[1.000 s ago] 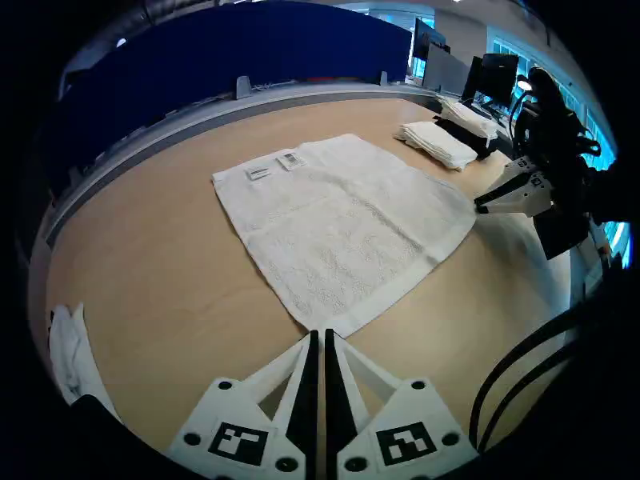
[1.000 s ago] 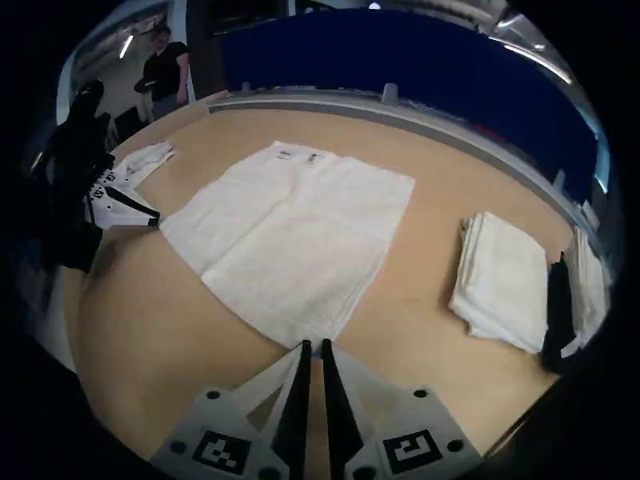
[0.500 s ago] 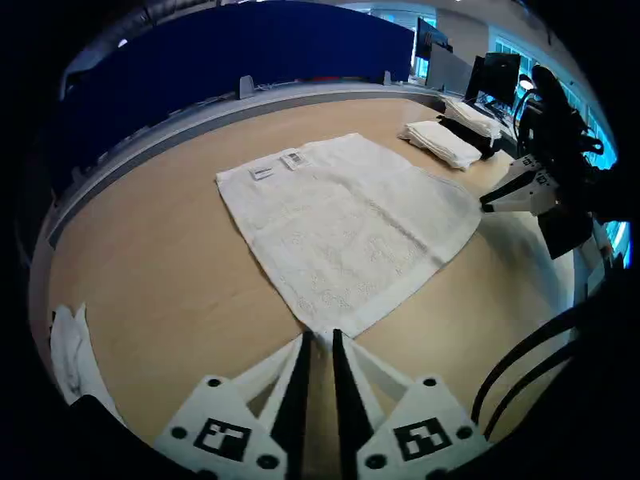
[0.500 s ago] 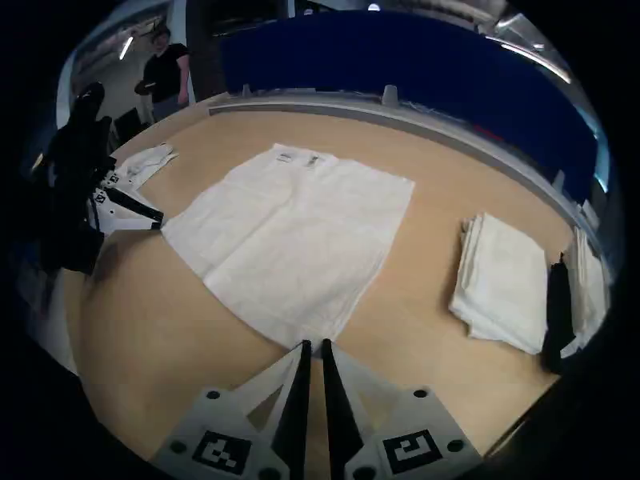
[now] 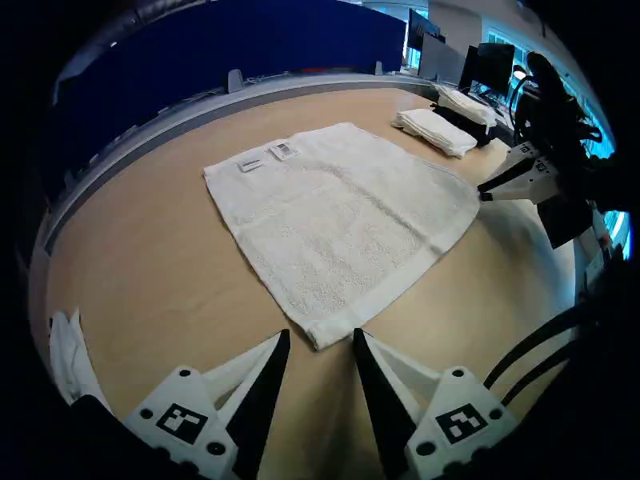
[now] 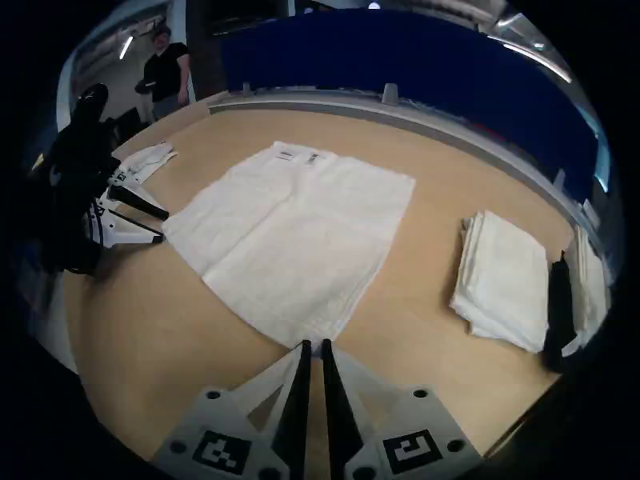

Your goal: Fold towel

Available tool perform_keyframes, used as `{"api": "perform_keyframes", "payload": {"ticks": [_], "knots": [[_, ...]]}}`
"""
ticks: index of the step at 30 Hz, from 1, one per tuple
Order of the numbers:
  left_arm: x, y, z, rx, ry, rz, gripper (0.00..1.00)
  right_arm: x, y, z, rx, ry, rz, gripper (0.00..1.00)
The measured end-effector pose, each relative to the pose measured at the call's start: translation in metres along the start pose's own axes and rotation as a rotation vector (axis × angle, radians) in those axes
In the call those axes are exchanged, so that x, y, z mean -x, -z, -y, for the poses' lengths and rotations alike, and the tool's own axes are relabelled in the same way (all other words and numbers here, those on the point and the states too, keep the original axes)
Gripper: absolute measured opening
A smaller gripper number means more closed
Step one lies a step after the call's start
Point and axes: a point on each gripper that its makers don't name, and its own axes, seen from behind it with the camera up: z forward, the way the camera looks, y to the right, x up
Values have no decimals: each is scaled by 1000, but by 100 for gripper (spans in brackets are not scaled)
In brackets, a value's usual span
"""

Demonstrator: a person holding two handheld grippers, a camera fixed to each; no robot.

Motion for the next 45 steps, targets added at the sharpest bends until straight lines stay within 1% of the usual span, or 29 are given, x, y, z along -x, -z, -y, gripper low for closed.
{"api": "perform_keyframes", "payload": {"ticks": [3, 7, 9, 12, 17, 24, 32, 38, 41, 43, 45], "knots": [[0, -1, 4, -9, 2, 1, 40, 0, -1, 0, -1, -1, 1, 10], [1, -1, 11, -29, -3, -1, 11, 0, -1, 3, -8, 0, -1, 10], [1, -1, 13, -39, -7, -4, 6, -1, -2, 4, -11, 1, -1, 10], [0, -1, 10, -33, -8, -9, 5, 0, -3, 4, -6, 3, 1, 10], [0, 2, 4, -6, 15, -16, 5, -1, -2, 2, -5, -3, -1, 10], [-2, 9, -1, 8, 28, -24, 4, -2, 1, 0, -6, -2, -3, 10], [-2, 9, 0, -2, 51, -29, 4, -5, 2, 1, -10, -2, -8, 10], [-3, 7, 2, -4, 39, -28, 4, -4, 2, 2, -11, -4, -8, 10], [-5, 6, 4, -17, 34, -39, 3, -3, 1, 2, -11, -4, -6, 10], [-7, 6, 6, -25, 29, -45, 5, -2, 1, 2, -11, -4, -5, 10], [-8, 7, 5, -25, 25, -46, 14, -2, 1, 2, -11, -4, -4, 10]]}}
